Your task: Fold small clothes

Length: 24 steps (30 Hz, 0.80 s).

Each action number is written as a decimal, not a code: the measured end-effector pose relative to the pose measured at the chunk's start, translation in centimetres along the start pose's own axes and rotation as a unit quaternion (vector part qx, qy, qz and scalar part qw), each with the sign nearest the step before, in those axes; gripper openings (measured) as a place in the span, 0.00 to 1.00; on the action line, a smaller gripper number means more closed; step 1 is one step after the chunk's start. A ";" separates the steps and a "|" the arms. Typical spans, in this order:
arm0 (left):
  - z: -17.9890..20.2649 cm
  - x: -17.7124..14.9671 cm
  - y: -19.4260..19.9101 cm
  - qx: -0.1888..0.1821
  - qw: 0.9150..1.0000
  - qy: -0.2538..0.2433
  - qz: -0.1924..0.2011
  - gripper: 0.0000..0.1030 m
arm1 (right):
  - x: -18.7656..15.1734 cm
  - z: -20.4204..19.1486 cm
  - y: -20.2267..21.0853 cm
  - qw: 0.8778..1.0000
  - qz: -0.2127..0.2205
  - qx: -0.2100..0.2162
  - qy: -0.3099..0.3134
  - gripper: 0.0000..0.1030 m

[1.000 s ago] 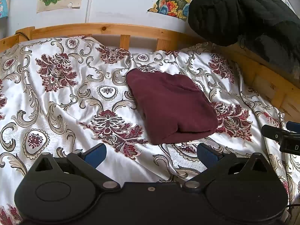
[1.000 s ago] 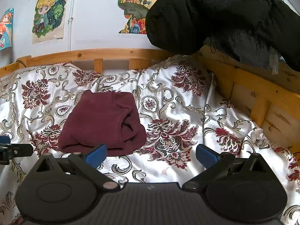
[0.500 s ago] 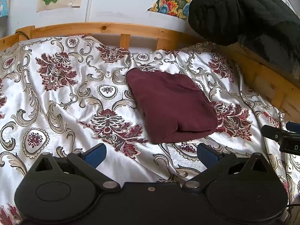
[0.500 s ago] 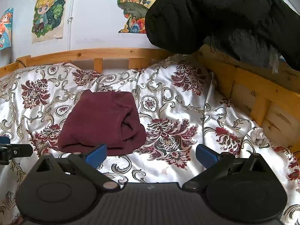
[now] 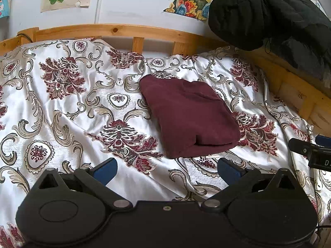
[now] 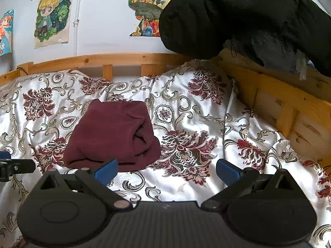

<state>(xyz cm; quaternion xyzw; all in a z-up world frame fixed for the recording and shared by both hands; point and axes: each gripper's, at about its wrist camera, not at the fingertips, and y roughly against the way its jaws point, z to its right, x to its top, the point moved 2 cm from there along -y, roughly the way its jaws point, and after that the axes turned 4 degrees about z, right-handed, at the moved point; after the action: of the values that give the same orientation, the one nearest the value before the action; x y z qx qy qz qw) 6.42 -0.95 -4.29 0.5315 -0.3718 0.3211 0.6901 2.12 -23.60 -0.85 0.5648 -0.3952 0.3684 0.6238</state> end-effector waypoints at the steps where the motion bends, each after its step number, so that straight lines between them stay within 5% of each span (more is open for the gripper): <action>1: 0.0 0.0 0.0 -0.004 1.000 0.001 -0.003 0.99 | 0.0 0.0 0.0 1.000 0.000 0.000 0.000 1.00; 4: -0.1 0.3 0.1 -0.012 1.000 0.009 -0.014 0.99 | 0.0 0.0 0.0 1.000 -0.001 0.002 -0.001 1.00; 9: 2.3 0.6 0.8 0.104 0.990 -0.095 0.023 0.99 | -0.1 -0.1 0.1 1.000 -0.002 0.005 -0.001 1.00; 13: 2.4 0.5 1.6 0.081 0.993 -0.085 0.028 0.99 | -0.1 0.0 0.0 1.000 -0.003 0.005 -0.002 1.00; 24: 2.3 0.9 1.8 0.091 0.991 -0.088 0.035 0.99 | 0.0 0.0 0.0 1.000 -0.004 0.006 -0.002 1.00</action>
<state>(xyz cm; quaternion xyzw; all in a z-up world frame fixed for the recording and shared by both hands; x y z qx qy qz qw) 5.00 -2.76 -2.32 0.6050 -0.4184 0.3300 0.5917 2.14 -23.61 -0.86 0.5713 -0.3920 0.3669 0.6207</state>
